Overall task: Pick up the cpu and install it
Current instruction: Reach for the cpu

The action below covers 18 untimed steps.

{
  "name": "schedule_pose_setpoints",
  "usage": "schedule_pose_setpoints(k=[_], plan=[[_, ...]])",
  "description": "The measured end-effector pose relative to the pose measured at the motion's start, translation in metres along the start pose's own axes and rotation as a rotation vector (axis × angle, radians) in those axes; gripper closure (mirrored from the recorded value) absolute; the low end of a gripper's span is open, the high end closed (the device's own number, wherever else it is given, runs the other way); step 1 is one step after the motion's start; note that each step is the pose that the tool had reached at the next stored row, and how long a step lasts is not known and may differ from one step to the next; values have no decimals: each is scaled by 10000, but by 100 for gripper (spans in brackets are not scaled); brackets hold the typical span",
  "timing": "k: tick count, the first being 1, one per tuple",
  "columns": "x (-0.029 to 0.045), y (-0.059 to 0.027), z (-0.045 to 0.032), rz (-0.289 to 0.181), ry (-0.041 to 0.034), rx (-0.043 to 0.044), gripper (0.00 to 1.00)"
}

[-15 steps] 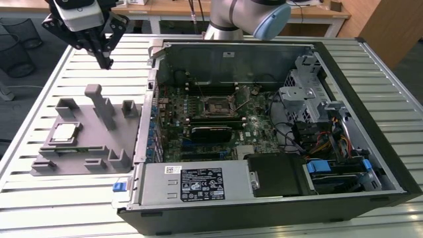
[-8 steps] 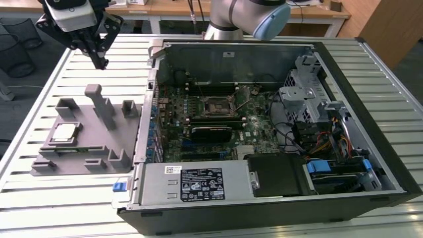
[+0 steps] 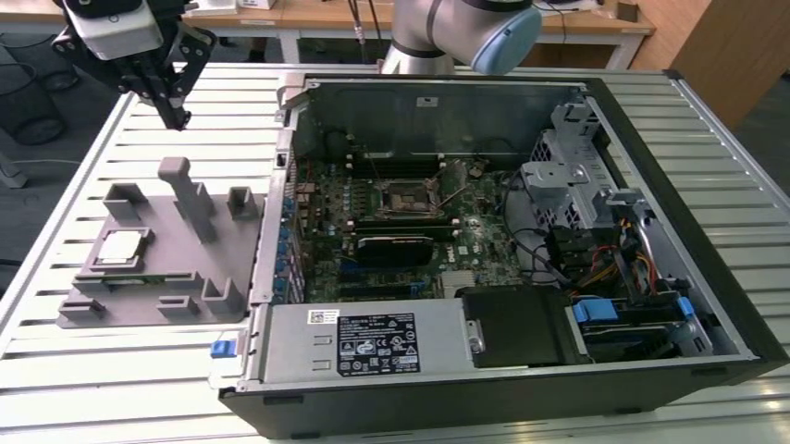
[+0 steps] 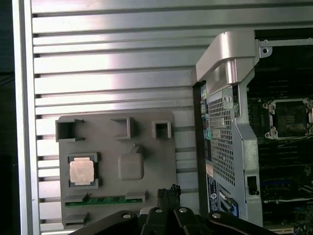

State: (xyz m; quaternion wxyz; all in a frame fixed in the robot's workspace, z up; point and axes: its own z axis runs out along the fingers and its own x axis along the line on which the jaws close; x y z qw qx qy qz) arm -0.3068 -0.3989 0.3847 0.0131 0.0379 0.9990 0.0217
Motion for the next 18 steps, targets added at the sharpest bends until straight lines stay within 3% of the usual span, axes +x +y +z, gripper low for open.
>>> schedule_pose_setpoints(k=[18], plan=[[238,-19,6,-1,0,0,89]])
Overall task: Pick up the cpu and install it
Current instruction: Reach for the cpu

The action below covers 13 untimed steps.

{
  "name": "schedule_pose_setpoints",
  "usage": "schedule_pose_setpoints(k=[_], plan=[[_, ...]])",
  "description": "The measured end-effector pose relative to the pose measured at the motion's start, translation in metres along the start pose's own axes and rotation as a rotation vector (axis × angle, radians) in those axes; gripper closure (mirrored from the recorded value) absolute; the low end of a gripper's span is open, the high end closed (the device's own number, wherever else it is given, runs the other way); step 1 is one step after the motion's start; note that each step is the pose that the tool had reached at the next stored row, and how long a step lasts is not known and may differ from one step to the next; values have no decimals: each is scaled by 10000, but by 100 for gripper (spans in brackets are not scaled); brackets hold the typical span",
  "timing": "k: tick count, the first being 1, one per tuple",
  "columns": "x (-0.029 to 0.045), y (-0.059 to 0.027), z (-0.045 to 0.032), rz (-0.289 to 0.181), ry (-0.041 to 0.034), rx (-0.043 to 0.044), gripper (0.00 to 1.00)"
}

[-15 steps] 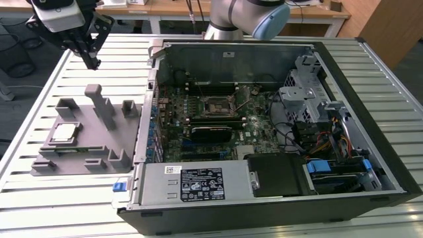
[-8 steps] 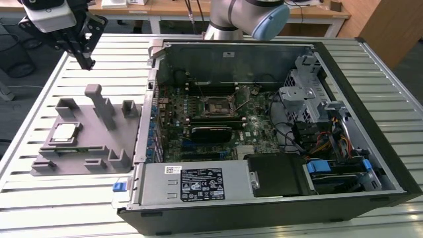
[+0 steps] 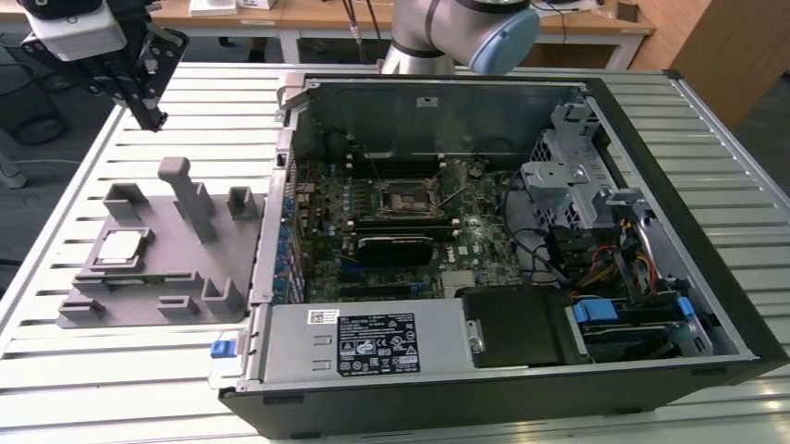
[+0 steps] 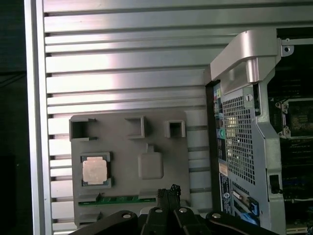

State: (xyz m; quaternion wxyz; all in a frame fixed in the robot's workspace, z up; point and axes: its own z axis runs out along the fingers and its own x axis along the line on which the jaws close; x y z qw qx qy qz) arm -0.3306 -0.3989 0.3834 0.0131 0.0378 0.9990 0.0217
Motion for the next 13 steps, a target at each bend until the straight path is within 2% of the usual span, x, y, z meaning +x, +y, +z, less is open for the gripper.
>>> schedule_pose_setpoints(k=[13], plan=[[174,-13,4,0,0,0,89]])
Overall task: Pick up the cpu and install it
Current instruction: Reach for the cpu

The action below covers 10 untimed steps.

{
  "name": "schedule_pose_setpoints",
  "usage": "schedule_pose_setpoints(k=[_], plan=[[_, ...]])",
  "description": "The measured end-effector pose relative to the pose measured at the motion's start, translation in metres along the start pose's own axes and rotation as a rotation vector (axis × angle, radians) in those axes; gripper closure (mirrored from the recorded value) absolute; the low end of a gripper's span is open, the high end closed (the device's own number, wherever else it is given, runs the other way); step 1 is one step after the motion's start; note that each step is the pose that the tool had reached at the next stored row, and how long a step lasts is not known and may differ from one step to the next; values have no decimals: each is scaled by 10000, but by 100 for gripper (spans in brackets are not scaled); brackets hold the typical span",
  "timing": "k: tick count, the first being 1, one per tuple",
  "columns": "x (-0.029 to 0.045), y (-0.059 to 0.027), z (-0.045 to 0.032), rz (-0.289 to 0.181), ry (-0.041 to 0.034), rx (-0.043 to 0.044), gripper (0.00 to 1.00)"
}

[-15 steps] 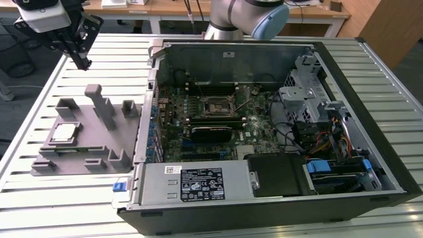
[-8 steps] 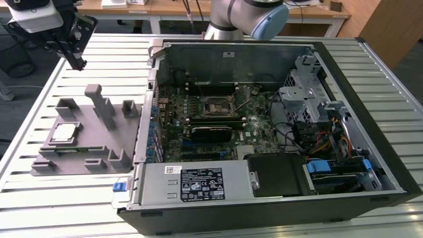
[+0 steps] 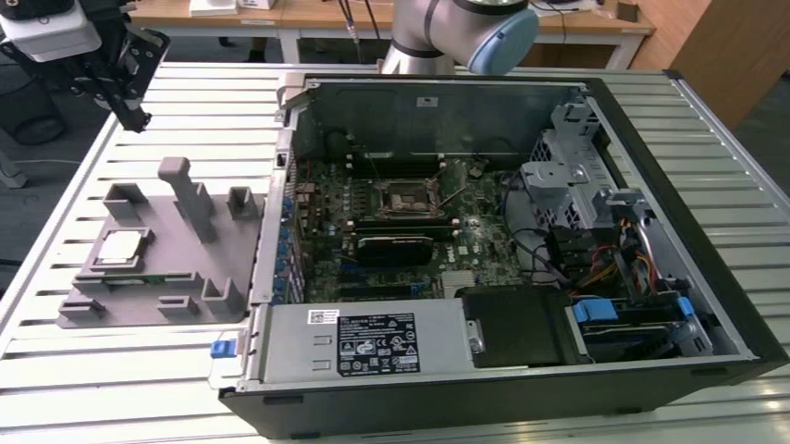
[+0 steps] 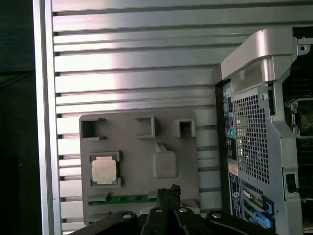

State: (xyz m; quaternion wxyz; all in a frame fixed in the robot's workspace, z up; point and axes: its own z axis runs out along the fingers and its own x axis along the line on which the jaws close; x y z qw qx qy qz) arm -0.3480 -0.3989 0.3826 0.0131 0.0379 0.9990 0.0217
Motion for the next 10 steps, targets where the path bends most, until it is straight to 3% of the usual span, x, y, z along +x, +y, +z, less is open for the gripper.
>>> schedule_pose_setpoints(k=[10], plan=[[153,-12,2,0,1,1,89]])
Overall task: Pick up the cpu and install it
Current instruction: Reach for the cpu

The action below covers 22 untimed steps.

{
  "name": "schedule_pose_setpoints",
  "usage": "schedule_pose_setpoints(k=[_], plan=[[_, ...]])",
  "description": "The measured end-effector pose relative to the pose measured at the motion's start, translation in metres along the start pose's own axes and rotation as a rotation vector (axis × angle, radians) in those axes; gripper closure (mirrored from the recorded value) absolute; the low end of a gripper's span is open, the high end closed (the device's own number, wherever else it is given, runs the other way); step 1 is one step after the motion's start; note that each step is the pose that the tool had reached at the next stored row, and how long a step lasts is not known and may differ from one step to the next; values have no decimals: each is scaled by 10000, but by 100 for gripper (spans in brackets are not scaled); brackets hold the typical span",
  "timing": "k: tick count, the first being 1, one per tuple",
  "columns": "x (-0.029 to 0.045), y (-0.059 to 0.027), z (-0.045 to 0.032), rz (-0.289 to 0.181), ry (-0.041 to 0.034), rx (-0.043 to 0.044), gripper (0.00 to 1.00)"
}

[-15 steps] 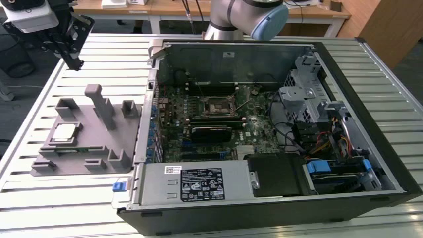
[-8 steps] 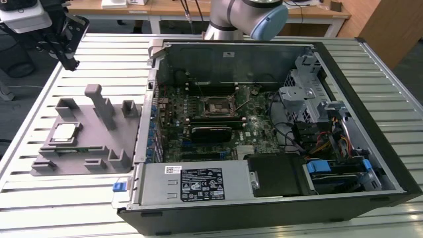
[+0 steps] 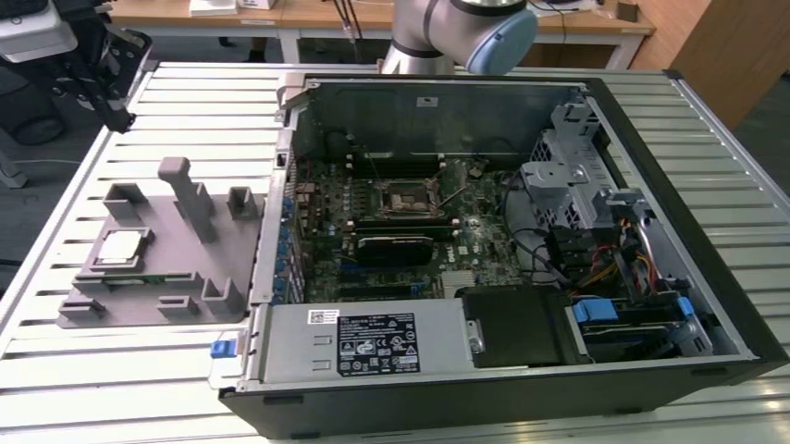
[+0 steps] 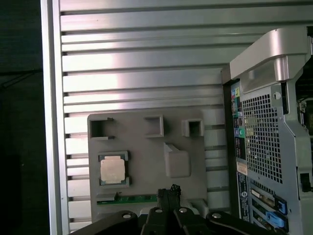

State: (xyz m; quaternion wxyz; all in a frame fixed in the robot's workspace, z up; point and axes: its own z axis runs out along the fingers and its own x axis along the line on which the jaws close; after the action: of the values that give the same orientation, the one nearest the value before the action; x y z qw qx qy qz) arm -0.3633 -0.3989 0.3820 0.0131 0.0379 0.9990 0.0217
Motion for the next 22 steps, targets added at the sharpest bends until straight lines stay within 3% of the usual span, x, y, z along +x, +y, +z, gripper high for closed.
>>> schedule_pose_setpoints(k=[8,15,21,22], plan=[[163,-35,13,-1,0,0,89],[373,-58,21,-3,-1,-1,89],[499,-67,23,-3,1,1,89],[555,-72,28,-3,0,0,89]])
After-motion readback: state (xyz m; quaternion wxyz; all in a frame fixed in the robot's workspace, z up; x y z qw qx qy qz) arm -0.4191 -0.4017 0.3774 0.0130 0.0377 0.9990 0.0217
